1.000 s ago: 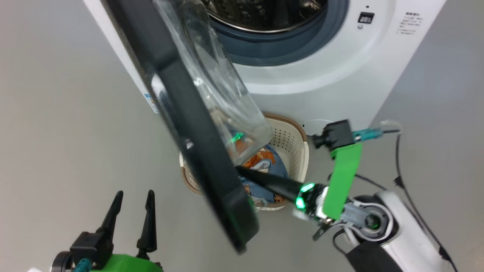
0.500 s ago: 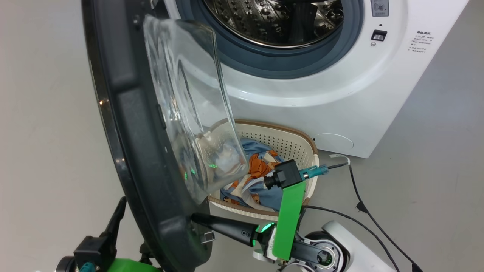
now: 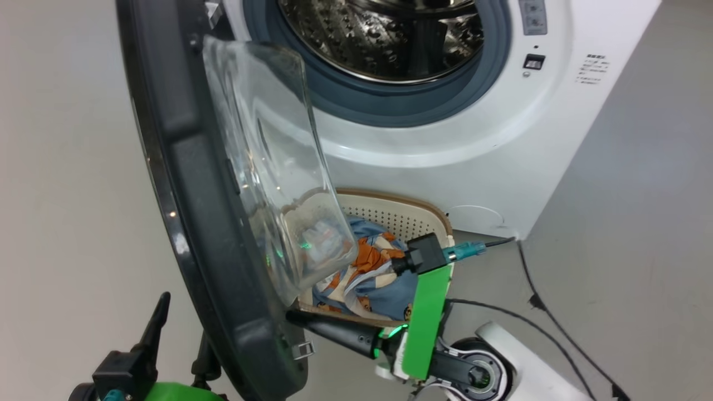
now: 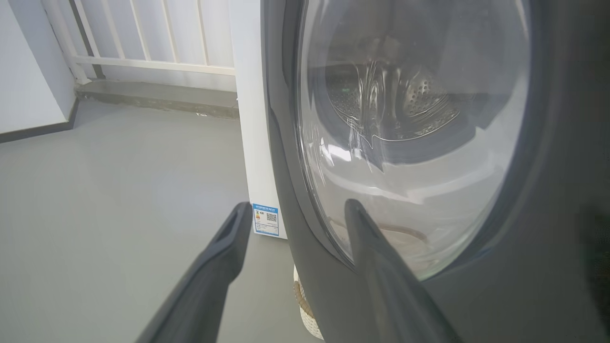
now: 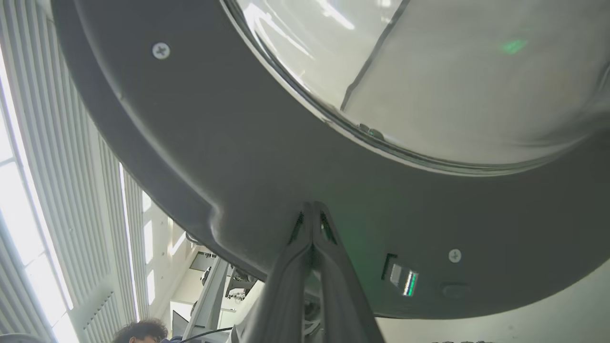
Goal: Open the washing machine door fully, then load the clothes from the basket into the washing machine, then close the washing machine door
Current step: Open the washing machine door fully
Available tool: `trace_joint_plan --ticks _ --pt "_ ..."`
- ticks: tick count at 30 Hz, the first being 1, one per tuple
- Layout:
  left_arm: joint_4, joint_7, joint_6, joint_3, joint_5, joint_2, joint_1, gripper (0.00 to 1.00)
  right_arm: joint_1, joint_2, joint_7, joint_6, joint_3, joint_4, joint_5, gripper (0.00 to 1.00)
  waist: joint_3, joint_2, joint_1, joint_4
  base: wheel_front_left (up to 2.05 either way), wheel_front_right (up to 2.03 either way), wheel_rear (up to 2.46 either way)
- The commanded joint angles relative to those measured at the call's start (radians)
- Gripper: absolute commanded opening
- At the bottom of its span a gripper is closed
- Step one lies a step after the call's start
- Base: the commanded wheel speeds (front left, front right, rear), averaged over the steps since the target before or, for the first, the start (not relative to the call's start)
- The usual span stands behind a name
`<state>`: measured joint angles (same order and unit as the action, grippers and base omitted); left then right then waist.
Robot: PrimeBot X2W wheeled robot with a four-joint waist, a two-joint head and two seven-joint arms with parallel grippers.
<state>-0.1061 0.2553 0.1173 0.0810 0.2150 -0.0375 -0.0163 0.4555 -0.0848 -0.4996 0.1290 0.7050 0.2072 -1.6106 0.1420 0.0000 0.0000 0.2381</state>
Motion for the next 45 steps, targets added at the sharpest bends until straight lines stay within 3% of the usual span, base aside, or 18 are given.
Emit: trace_joint_plan --ticks 1,3,4,7,11,16,19,20,24,29,37,45 --pt "0.020 0.006 -0.005 -0.042 -0.008 -0.013 0.004 1.00 0.003 -0.004 0.020 0.002 0.005 -0.046 0.038 0.00 -0.022 0.0000 0.0000 -0.023 0.00 0.00 0.00" --pt "0.020 0.006 -0.007 -0.048 -0.011 -0.013 0.010 1.00 -0.006 -0.035 0.048 0.002 0.000 -0.075 0.073 0.48 -0.032 0.0000 0.0000 -0.030 0.00 0.00 0.00" --pt "0.020 0.006 -0.008 -0.052 -0.012 -0.013 0.014 1.00 -0.012 -0.050 0.066 0.002 -0.004 -0.093 0.088 1.00 -0.037 0.0000 0.0000 -0.035 0.00 0.00 0.00" --pt "0.018 0.006 -0.015 -0.060 -0.019 -0.013 0.022 1.00 -0.025 -0.120 0.162 0.002 -0.006 -0.167 0.175 1.00 -0.046 0.0000 0.0000 -0.042 0.00 0.00 0.00" --pt "0.016 0.006 -0.024 -0.075 -0.031 -0.013 0.028 1.00 -0.042 -0.251 0.410 0.002 0.007 -0.226 0.378 1.00 -0.057 0.0000 0.0000 -0.053 0.00 0.00 0.00" --pt "0.017 0.006 -0.038 -0.104 -0.047 -0.013 0.040 1.00 -0.075 -0.426 0.709 0.002 0.037 -0.166 0.646 1.00 -0.061 0.0000 0.0000 -0.078 0.00 0.00 0.00" --pt "0.023 0.006 -0.043 -0.122 -0.054 -0.013 0.049 1.00 -0.112 -0.453 0.757 0.002 -0.045 -0.105 0.755 1.00 -0.058 0.0000 0.0000 -0.099 0.00 0.00 0.00" --pt "0.023 0.006 -0.043 -0.122 -0.054 -0.013 0.049 1.00 -0.112 -0.453 0.757 0.002 -0.045 -0.105 0.755 1.00 -0.058 0.0000 0.0000 -0.099 0.00 0.00 0.00" --pt "0.028 0.006 -0.050 -0.143 -0.064 -0.013 0.057 1.00 -0.198 -0.387 0.761 0.002 -0.268 -0.123 0.897 1.00 -0.052 0.0000 0.0000 -0.129 0.00 0.00 0.00" --pt "0.023 0.006 -0.064 -0.163 -0.076 -0.013 0.058 1.00 -0.328 -0.327 0.761 0.002 -0.430 -0.164 1.058 1.00 -0.058 0.0000 0.0000 -0.148 0.00 0.00 0.00" --pt "0.019 0.006 -0.085 -0.191 -0.093 -0.013 0.063 1.00 -0.470 -0.227 0.761 0.002 -0.628 -0.195 1.215 1.00 -0.068 0.0000 0.0000 -0.165 0.00 0.00 0.00" --pt "0.016 0.006 -0.103 -0.212 -0.106 -0.013 0.076 1.00 -0.546 -0.160 0.761 0.002 -0.733 -0.200 1.288 1.00 -0.080 0.0000 0.0000 -0.180 0.00 0.00 0.00"
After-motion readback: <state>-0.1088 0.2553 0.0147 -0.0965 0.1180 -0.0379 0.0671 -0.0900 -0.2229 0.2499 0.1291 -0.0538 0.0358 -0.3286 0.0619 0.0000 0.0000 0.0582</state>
